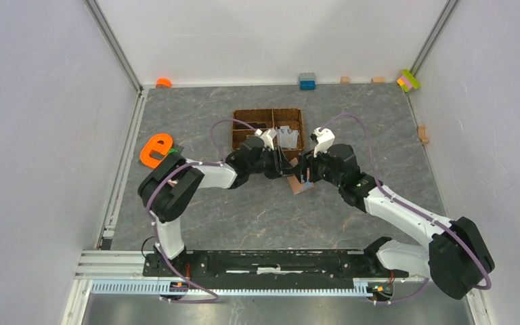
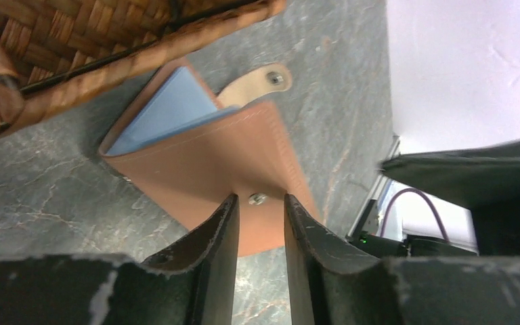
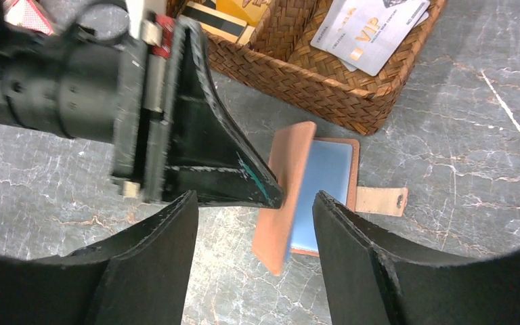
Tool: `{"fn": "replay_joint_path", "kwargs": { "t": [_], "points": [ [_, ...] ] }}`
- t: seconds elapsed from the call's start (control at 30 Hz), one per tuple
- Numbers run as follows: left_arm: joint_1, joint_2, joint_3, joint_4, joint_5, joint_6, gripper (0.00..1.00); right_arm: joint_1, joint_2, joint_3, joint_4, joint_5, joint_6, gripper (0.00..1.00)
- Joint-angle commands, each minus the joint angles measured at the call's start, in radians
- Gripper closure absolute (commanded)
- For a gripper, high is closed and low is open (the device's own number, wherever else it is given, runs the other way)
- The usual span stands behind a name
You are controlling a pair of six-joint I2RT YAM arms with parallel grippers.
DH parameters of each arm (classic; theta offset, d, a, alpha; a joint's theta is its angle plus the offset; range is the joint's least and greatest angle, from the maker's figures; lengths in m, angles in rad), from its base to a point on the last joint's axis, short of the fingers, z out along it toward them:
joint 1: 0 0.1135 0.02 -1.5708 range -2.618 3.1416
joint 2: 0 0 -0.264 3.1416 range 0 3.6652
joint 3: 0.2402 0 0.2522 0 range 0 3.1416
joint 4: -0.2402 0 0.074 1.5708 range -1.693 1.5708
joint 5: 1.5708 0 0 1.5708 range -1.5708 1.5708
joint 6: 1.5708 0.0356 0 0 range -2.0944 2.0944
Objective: Take the credit cards out of the card holder
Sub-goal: Close the card holder at the center of the board.
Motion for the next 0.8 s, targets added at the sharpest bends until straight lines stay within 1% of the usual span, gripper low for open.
{"fn": "replay_joint_path", "kwargs": {
  "t": [0.0, 0.1, 0.23, 0.33, 0.4, 0.47, 0.5, 0.6, 0.67, 0.77],
  "points": [
    [-0.008, 0.065, 0.058, -0.005, 0.007, 0.021, 0.64, 0.002, -0.062, -0.005, 0.038, 0.05, 0.001, 0.33],
    [-0.008, 0.095, 0.088, -0.061, -0.019, 0.04, 0.65, 0.002, -0.08, -0.014, 0.041, 0.065, 0.002, 0.33],
    [-0.008, 0.154, 0.148, -0.188, -0.067, 0.061, 0.68, 0.002, -0.078, -0.011, 0.038, 0.061, 0.003, 0.33],
    [-0.008, 0.199, 0.206, -0.291, -0.071, 0.071, 0.78, 0.002, -0.078, -0.012, 0.037, 0.061, 0.003, 0.34],
    [-0.008, 0.207, 0.218, -0.311, -0.069, 0.073, 0.86, 0.002, -0.08, -0.012, 0.037, 0.062, 0.004, 0.34],
    [-0.009, 0.178, 0.203, -0.292, -0.072, 0.081, 0.95, 0.002, -0.083, -0.011, 0.036, 0.066, 0.003, 0.34],
    [-0.013, 0.148, 0.192, -0.29, -0.09, 0.093, 0.97, 0.002, -0.084, -0.011, 0.036, 0.068, 0.004, 0.34],
    [-0.025, 0.048, 0.154, -0.288, -0.15, 0.144, 0.98, 0.002, -0.09, -0.014, 0.039, 0.074, 0.005, 0.34],
    [-0.029, -0.005, 0.128, -0.278, -0.166, 0.156, 0.98, 0.002, -0.095, -0.018, 0.044, 0.076, 0.007, 0.34],
    [-0.031, -0.024, 0.118, -0.271, -0.16, 0.15, 0.98, 0.002, -0.104, -0.022, 0.048, 0.076, 0.005, 0.34]
  ]
}}
